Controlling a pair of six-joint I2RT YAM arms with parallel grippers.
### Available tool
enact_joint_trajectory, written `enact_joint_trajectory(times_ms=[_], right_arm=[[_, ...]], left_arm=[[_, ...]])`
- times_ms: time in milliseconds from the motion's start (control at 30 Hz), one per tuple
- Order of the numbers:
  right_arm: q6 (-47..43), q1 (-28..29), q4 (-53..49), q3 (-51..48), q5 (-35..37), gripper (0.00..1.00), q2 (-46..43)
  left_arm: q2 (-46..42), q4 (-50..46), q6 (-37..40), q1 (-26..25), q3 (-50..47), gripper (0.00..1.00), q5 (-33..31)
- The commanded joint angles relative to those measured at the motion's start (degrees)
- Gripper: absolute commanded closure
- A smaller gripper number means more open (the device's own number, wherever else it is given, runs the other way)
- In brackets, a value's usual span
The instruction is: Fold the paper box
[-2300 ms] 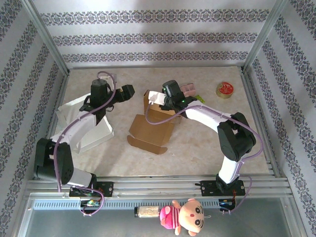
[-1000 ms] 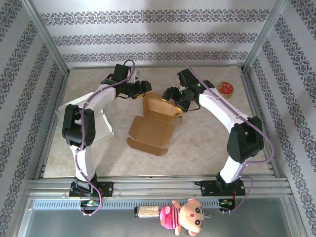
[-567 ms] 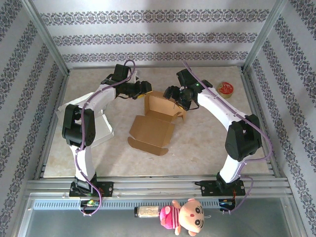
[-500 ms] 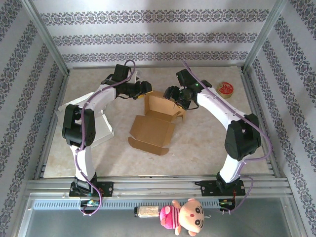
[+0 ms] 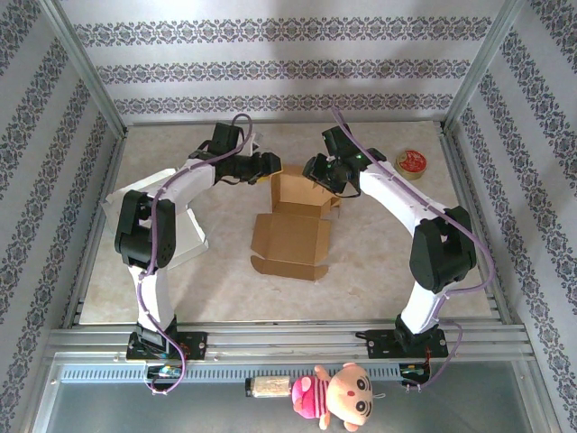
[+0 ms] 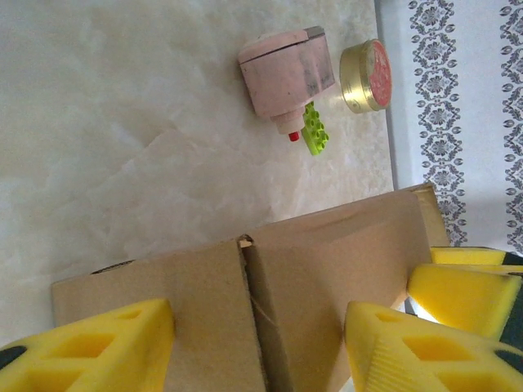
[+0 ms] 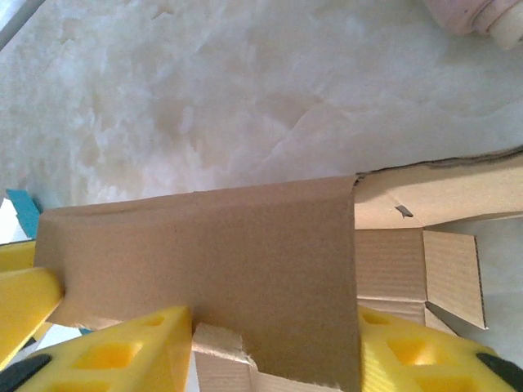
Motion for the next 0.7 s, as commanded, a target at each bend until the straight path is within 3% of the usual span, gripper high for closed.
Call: enact_joint_trajectory(times_ms=[0, 200, 367, 667], right_arm=[[-3.3, 0.7, -1.2, -1.3, 2.2, 0.39, -2.8], [-7.2, 1.4, -2.2, -8.8, 4.6, 0.30, -13.7], [-7.9, 3.7, 2.0, -20.8, 8.5, 0.31, -21.9], [-11.1, 4.1, 16.5, -25.7, 11.6, 0.28, -15.3]], left_arm=[[-1.6, 2.2, -2.6, -2.2, -2.5, 0.43, 0.6], [-1.6, 1.8, -2.8, -2.9, -2.7, 0.43, -0.9], [-1.8, 2.2, -2.9, -3.2, -2.6, 0.43, -0.7], [-1.4, 0.5, -1.8, -3.5, -1.2, 0.43, -0.8]])
